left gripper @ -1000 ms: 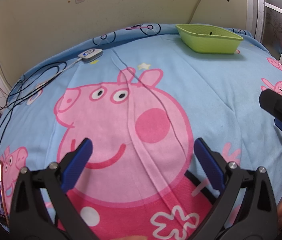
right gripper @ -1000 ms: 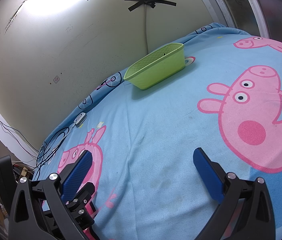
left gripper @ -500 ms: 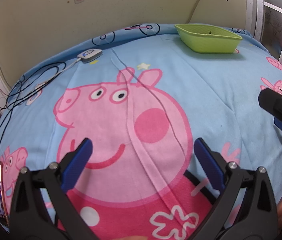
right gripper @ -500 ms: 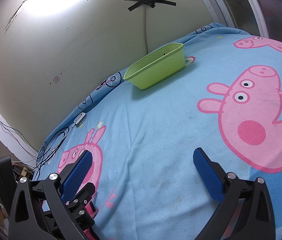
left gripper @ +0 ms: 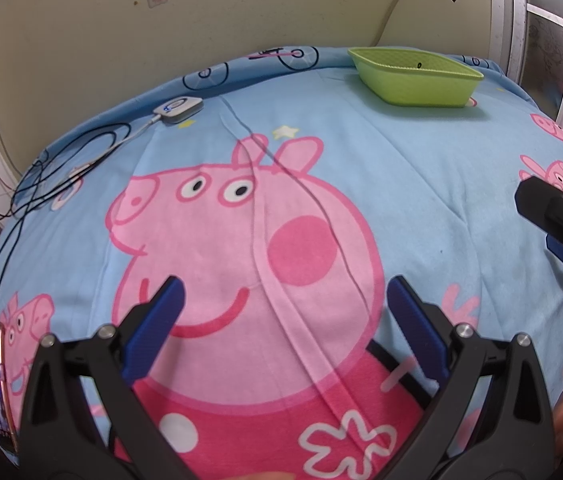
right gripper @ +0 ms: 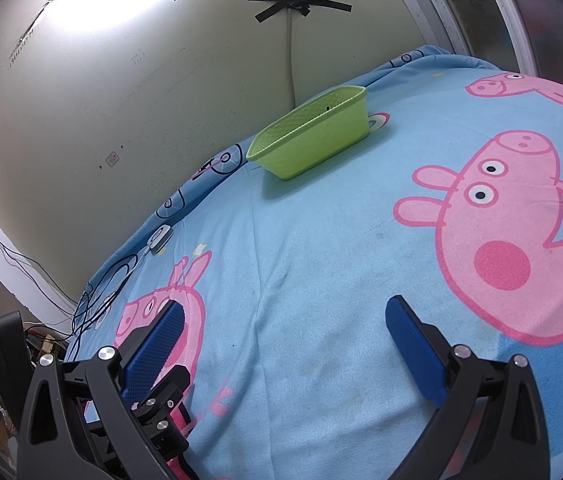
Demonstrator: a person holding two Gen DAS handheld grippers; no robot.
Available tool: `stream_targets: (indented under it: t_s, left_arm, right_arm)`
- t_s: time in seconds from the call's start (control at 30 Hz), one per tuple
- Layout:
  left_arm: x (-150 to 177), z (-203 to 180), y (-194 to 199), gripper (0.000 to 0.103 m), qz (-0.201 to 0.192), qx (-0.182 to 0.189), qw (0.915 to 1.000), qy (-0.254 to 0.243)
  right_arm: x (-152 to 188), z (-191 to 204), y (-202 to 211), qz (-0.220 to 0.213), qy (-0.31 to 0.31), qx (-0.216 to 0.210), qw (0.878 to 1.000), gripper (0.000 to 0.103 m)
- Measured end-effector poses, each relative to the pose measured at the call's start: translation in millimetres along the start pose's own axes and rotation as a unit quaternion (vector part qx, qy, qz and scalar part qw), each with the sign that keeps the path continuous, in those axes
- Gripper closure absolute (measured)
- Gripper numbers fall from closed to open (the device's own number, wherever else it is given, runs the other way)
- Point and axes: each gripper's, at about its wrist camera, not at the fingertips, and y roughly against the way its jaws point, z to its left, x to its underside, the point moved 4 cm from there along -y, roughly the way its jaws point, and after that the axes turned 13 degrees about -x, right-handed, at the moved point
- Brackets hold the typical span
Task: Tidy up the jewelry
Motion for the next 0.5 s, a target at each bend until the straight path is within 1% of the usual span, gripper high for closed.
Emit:
stream_targets:
  t_s: [0.5]
  left_arm:
    - [1.3, -8.4, 4.1, 0.006, -0.001, 0.002, 1.0000, -0.005]
  right_arm:
    - [0.3, -0.4, 0.4, 0.000, -0.001, 0.000, 1.000, 0.021]
